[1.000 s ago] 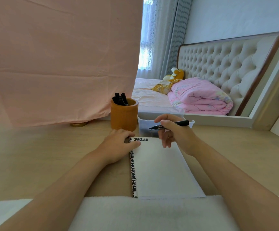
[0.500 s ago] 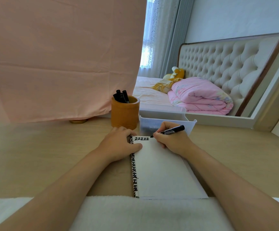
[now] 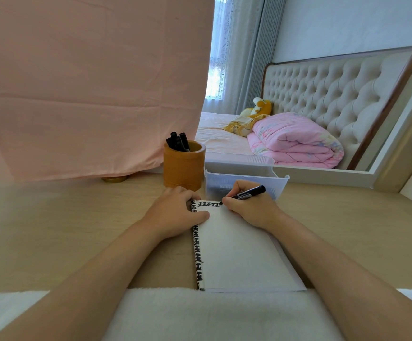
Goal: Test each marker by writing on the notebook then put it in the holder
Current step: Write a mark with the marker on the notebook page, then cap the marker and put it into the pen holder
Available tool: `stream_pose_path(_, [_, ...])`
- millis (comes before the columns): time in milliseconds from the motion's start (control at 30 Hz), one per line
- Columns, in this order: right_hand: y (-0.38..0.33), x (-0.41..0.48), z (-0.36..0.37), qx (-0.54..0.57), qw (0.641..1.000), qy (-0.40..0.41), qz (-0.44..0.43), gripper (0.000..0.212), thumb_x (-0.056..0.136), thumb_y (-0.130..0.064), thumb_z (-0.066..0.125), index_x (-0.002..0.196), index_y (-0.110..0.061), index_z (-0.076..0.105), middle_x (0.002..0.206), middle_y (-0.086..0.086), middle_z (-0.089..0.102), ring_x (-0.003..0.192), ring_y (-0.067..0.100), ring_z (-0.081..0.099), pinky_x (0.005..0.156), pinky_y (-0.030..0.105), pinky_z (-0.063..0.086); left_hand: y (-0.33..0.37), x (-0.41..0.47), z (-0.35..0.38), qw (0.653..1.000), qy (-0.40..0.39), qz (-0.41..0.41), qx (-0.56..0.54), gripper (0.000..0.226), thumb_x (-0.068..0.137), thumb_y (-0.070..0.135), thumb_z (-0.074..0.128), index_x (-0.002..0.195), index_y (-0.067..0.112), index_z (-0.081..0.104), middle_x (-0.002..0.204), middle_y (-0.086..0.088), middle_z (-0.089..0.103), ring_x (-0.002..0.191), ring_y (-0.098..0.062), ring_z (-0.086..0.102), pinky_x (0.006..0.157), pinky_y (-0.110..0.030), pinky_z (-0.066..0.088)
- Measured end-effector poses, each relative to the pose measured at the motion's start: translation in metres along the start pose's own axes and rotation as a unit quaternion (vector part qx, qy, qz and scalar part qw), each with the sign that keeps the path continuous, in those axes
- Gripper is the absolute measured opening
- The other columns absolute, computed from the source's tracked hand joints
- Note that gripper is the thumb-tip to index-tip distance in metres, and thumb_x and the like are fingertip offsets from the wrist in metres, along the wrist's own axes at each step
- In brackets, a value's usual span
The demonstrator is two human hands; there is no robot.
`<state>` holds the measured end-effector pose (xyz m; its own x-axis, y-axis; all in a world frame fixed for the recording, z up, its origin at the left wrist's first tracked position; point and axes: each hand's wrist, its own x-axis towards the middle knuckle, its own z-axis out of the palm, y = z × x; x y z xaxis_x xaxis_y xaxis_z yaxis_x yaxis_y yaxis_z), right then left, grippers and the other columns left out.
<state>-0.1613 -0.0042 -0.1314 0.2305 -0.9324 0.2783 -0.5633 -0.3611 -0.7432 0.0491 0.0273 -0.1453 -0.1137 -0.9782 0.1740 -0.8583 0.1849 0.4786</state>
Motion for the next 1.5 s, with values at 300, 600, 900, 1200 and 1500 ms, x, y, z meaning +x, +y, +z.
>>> stream_pose_path(300, [0.002,0.0007,-0.0003,0.056,0.998,0.016,0.016,0.021,0.085,-0.017,0.072,0.068,-0.02,0.06,0.063,-0.004,0.065,0.056,0.006,0.055,0.057,0.024,0.044,0.0,0.0,0.0001,1.0,0.0,0.002,-0.002,0.046,0.083,0.057,0.061,0.125,0.042,0.054,0.131,0.012,0.048,0.123,-0.009,0.035,0.094,-0.03,0.035])
stream_pose_path(600, [0.0002,0.0004,0.0014,-0.009,1.0,0.012,-0.007,0.028,0.082,-0.015,0.072,0.063,-0.023,0.054,0.071,-0.002,0.067,0.056,-0.001,0.052,0.052,0.01,0.039,-0.0013,0.0004,0.0014,1.0,-0.001,-0.001,0.002,0.051,0.083,0.06,0.061,0.13,0.04,0.054,0.134,0.012,0.047,0.124,-0.009,0.035,0.1,-0.033,0.037])
stream_pose_path(900, [0.0015,0.0001,-0.0003,-0.011,1.0,-0.002,-0.029,0.029,0.084,-0.015,0.074,0.063,-0.025,0.055,0.068,-0.004,0.065,0.058,0.001,0.054,0.054,0.012,0.04,-0.0002,-0.0004,0.001,1.0,-0.001,-0.002,0.004,0.052,0.083,0.059,0.061,0.13,0.039,0.053,0.136,0.011,0.046,0.126,-0.01,0.035,0.102,-0.033,0.037])
stream_pose_path(1200, [0.0021,0.0005,0.0002,-0.009,1.0,0.011,-0.028,0.027,0.083,-0.014,0.072,0.064,-0.022,0.055,0.07,-0.001,0.066,0.058,0.001,0.053,0.054,0.013,0.042,-0.0004,0.0008,0.0011,1.0,-0.004,-0.001,0.006,0.053,0.083,0.06,0.06,0.131,0.04,0.052,0.136,0.011,0.046,0.126,-0.01,0.035,0.102,-0.034,0.037])
stream_pose_path(1500, [0.0037,0.0009,-0.0018,0.008,0.999,-0.023,-0.039,0.025,0.084,-0.017,0.074,0.066,-0.024,0.059,0.07,-0.005,0.067,0.062,0.002,0.057,0.056,0.014,0.043,-0.0004,0.0,0.0007,1.0,-0.002,0.0,0.004,0.051,0.083,0.06,0.06,0.13,0.04,0.052,0.134,0.011,0.047,0.125,-0.009,0.035,0.102,-0.034,0.037])
